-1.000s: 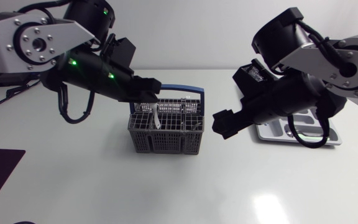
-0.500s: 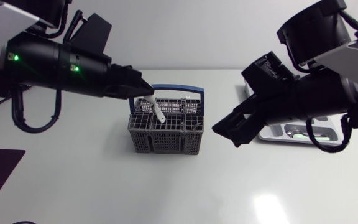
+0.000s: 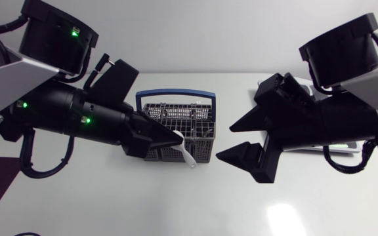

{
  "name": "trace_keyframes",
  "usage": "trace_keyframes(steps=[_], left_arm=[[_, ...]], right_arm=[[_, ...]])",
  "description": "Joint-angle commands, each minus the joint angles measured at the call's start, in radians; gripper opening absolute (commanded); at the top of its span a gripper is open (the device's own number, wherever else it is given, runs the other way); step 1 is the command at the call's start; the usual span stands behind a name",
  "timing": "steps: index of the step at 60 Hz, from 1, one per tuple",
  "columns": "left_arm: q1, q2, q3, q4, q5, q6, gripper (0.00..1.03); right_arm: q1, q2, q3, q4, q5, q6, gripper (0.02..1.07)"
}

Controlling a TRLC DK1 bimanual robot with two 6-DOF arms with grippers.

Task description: Unload the cutlery basket into the drawer organizer.

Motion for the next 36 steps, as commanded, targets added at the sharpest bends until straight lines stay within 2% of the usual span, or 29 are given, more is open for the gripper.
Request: trace_keyframes(steps=[1, 10, 24, 36], left_arm=[[-0.023, -0.02, -0.025, 0.014, 0.033, 0.031, 0.04], [-0.043, -0.02, -0.022, 0.014, 0.062, 0.035, 0.04], [-0.071, -0.018, -0.02, 0.014, 0.062, 0.041, 0.04], [-0.085, -0.017, -0.02, 0.019, 0.062, 0.041, 0.04]], right_arm=[[0.032, 0.012, -0.047, 0.032, -0.013, -0.042, 0.93], [0.086, 0.015, -0.074, 0.069, -0.027, -0.06, 0.87], [0.143, 0.003, -0.096, 0.104, -0.053, -0.069, 0.78], [0.181, 0.0, -0.105, 0.138, -0.056, -0.06, 0.59]])
